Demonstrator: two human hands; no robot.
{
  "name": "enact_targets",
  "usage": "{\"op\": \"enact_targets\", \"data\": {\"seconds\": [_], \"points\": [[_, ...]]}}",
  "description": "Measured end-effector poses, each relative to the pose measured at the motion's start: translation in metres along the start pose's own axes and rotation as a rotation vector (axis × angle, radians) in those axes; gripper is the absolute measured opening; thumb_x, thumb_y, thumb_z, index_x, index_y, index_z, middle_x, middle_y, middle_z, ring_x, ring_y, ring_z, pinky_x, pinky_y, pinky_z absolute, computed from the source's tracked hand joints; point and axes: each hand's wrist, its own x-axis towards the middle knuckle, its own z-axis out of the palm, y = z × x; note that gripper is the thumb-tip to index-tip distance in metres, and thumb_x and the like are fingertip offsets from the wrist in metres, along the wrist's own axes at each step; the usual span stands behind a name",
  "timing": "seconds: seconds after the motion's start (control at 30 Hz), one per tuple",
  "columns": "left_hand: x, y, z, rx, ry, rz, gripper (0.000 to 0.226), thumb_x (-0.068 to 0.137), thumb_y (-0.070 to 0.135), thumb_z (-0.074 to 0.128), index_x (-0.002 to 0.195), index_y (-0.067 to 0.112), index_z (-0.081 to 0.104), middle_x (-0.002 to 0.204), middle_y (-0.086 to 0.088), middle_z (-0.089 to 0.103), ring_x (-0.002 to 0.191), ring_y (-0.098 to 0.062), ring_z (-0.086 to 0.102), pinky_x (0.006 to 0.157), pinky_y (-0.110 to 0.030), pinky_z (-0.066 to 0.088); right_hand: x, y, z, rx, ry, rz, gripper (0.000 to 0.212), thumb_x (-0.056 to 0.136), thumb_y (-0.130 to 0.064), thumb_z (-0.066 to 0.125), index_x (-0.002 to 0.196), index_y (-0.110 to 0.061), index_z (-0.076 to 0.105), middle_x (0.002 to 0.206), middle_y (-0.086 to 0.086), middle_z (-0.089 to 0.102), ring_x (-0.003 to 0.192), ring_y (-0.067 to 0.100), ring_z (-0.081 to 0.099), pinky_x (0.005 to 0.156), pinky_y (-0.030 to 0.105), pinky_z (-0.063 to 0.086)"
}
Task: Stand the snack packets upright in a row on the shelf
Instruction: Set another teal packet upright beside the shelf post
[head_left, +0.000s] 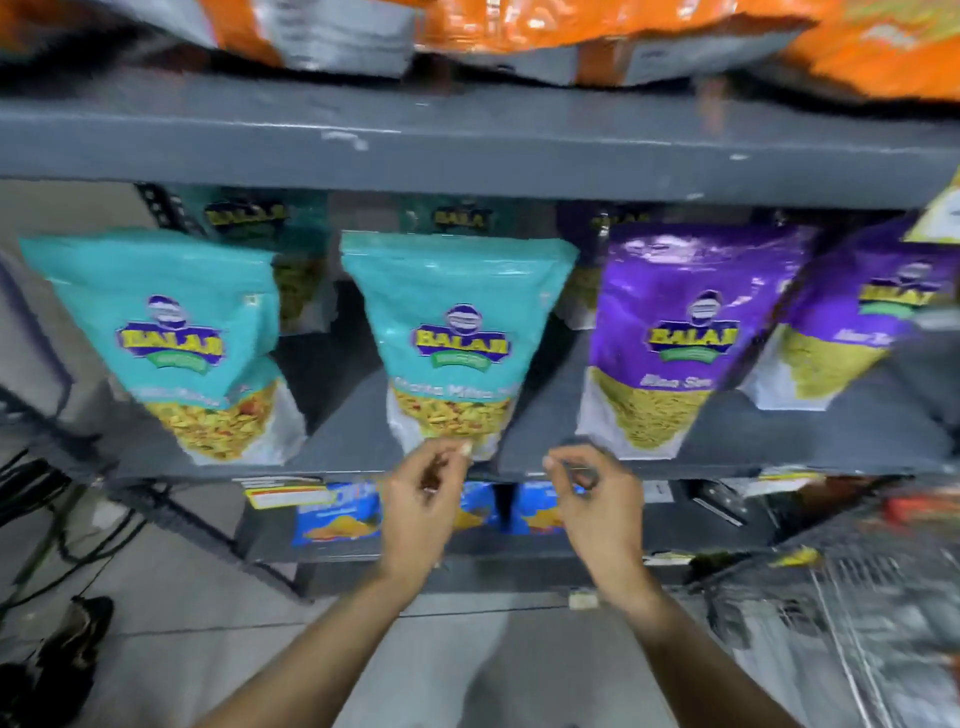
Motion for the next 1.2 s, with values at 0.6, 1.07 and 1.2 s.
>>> {"op": "enact_targets", "data": {"seconds": [0.6,1.07,1.2], "points": [[0.024,0.036,0.401,0.164,-0.412,-0.274,0.077,0.075,0.046,0.08,0.136,0.006,0.054,0.133,-0.012,0.064,0.12,-0.024,0.062,0.102,-0.038,0.048,0.253,0.256,-0.285,-0.123,-0.085,0.24,0.115,0.047,-0.051,0.087,0.141,-0.015,0.032,0.135,0.006,0.054,0.117,0.015,0.056,0.105,0.041,0.047],[-0.02,0.035,0.408,0.069,-0.366,-0.269,0.025,0.067,0.037,0.088,0.084,0.019,0.081,0.062,0.025,0.072,0.07,0.011,0.065,0.071,-0.017,0.054,0.193,0.225,-0.325,0.087,-0.161,0.164,0.053,0.079,-0.007,0.079,0.126,-0.012,0.054,0.118,0.014,0.07,0.106,0.023,0.07,0.091,0.038,0.056],[-0.029,0.039,0.406,0.056,-0.364,-0.272,0.027,0.067,0.035,0.089,0.087,0.018,0.082,0.058,0.026,0.069,0.067,0.011,0.066,0.066,-0.011,0.051,0.184,0.229,-0.33,0.083,-0.175,0.161,0.055,0.078,-0.012,0.08,0.126,-0.016,0.053,0.119,0.011,0.069,0.109,0.024,0.069,0.091,0.038,0.056]]}}
